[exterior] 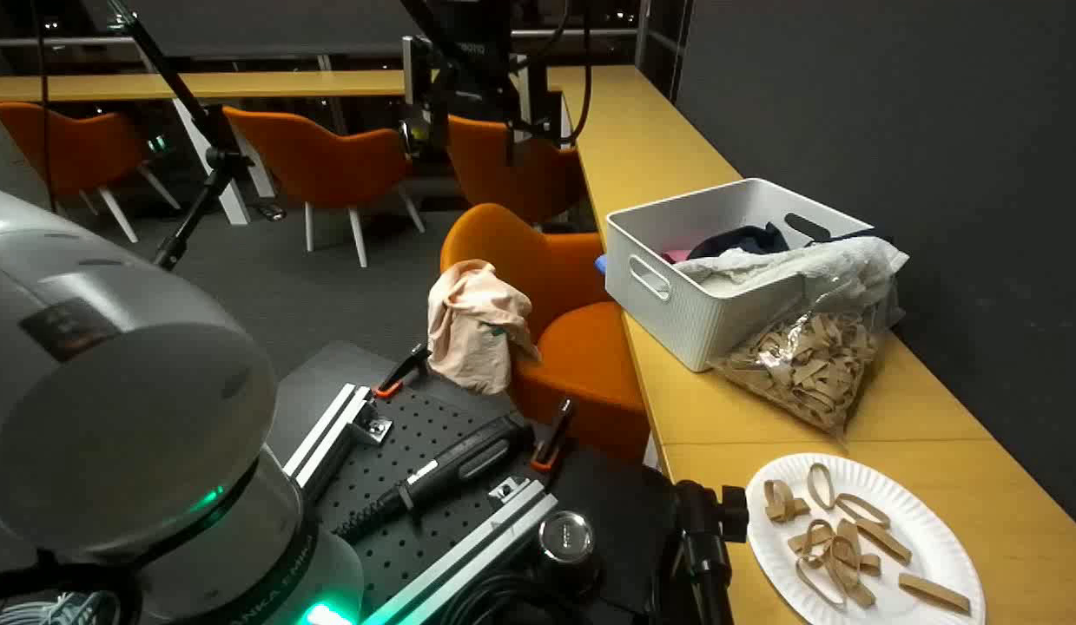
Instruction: Remove the white towel from the container and put it on the backrest of the sofa then put the peach t-shirt in the container.
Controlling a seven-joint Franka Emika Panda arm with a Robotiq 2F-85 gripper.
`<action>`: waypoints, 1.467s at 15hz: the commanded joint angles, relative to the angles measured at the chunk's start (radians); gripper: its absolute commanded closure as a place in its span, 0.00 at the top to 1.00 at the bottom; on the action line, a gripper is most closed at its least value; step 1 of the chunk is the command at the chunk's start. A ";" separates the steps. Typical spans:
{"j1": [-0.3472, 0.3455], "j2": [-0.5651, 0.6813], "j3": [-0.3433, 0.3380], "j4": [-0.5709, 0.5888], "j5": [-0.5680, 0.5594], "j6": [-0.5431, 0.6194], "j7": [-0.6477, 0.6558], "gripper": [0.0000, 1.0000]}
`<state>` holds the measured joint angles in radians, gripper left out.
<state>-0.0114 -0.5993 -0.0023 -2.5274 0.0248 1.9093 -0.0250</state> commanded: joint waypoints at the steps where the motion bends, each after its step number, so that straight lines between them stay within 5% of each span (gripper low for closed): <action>1: 0.004 0.000 -0.004 0.002 -0.002 -0.002 0.002 1.00; 13: 0.004 0.000 -0.004 0.002 -0.002 -0.002 0.002 1.00; 22: 0.053 0.292 -0.019 0.217 0.063 0.279 -0.082 1.00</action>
<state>0.0379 -0.4328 -0.0023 -2.4232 0.0813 2.1644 -0.0605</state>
